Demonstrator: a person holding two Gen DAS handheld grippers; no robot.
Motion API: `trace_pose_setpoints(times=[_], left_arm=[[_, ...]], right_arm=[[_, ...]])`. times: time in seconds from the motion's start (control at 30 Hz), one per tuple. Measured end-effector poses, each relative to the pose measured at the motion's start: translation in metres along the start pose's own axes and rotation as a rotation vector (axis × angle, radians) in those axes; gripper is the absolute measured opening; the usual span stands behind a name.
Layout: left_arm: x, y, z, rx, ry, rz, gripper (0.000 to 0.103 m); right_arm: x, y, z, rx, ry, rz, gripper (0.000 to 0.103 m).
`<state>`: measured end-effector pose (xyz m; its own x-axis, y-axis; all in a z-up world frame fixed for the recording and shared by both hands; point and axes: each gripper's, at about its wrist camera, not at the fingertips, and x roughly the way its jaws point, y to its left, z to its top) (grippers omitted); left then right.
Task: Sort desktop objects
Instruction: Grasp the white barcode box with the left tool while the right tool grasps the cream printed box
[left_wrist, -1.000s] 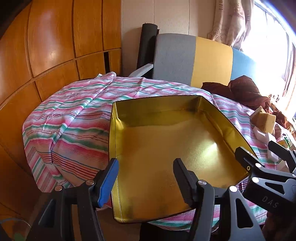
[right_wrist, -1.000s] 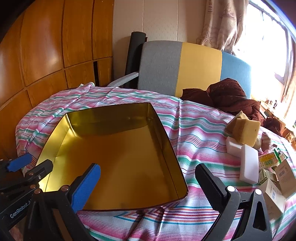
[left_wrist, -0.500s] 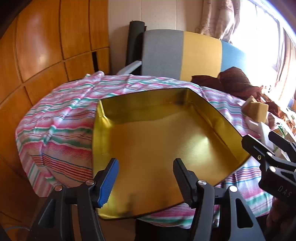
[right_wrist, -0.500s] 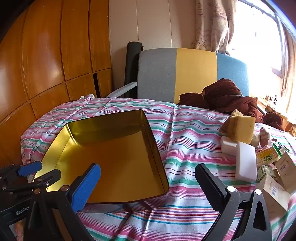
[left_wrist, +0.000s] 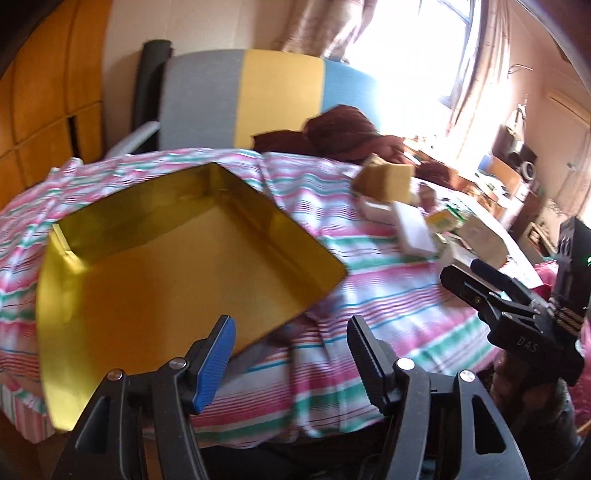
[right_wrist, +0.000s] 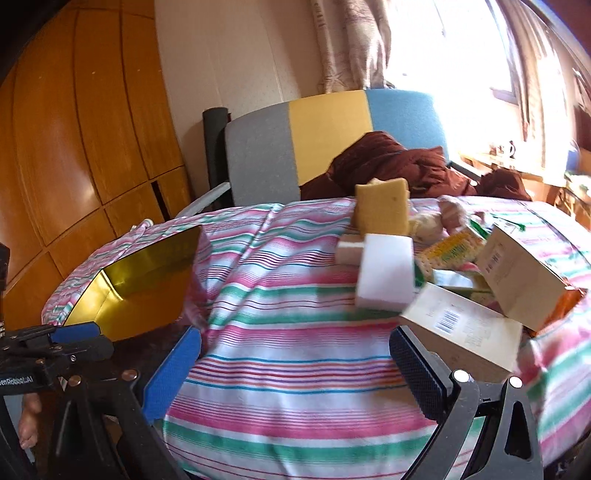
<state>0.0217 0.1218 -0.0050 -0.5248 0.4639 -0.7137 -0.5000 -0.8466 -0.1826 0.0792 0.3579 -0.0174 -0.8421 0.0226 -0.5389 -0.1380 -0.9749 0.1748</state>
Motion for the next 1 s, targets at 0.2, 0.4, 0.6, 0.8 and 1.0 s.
trace_pose_setpoints(times=[0.2, 0.4, 0.6, 0.8, 1.0], left_arm=[[0.025, -0.038, 0.008, 0.065, 0.061, -0.099, 0.065], [0.058, -0.071, 0.002, 0.158, 0.139, -0.139, 0.068], [0.091, -0.105, -0.004, 0.251, 0.218, -0.179, 0.068], [0.103, -0.099, -0.008, 0.247, 0.237, -0.178, 0.068], [0.102, -0.096, -0.010, 0.228, 0.213, -0.204, 0.072]], right_arm=[[-0.028, -0.065, -0.006, 0.068, -0.015, -0.087, 0.103], [-0.035, -0.131, -0.015, 0.245, -0.010, -0.117, 0.103], [-0.017, -0.158, -0.018, 0.412, 0.003, -0.015, 0.103], [0.007, -0.162, -0.014, 0.457, 0.008, 0.021, 0.103], [0.016, -0.156, -0.015, 0.507, 0.028, 0.150, 0.103]])
